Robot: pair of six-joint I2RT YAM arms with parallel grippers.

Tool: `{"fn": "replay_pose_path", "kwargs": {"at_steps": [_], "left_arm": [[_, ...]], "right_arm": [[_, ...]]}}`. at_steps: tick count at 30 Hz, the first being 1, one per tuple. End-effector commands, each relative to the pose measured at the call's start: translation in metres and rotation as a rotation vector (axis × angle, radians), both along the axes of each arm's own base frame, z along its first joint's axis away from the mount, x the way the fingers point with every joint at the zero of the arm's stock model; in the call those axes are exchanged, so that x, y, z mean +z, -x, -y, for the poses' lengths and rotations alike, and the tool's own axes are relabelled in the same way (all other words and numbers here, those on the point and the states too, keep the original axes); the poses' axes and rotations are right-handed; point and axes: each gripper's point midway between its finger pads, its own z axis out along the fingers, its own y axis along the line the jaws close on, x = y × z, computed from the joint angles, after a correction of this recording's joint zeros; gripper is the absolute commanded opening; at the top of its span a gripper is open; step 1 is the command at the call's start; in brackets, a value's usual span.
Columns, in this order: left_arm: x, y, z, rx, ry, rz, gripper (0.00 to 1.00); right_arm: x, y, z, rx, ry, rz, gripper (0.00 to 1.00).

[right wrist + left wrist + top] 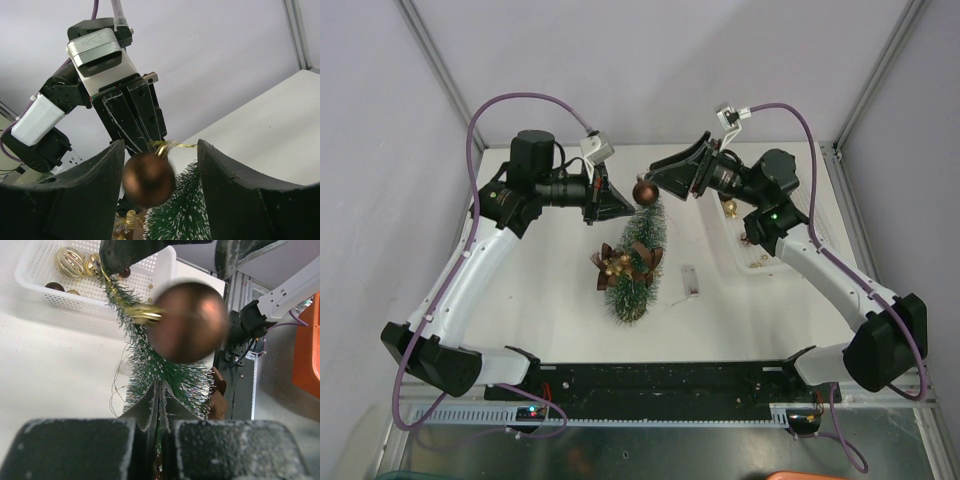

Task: Decorate the small christmas tree

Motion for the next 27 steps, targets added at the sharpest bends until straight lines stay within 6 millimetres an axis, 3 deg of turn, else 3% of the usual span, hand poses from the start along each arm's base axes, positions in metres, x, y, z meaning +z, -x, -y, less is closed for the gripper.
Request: {"fn": "replay_pose_path", "kwargs": {"at_steps": [1,13,27], "left_arm": [[0.01,0.006,-0.002,-0.004,0.012,0.045,0.0],[0.01,0.006,-0.003,0.01,0.008,0.049,0.0],[-0.004,0.01,-0.031,0.12,-0.017,0.05,0.08]], "right_arm": [[0.022,0.016,0.007,0.002,-0.024,0.089,0.66],[0.027,0.027,0.011,0.002,-0.005,0.122,0.68],[0.023,0.041,0.029,-0.069,0.076,0.123,0.68]]}}
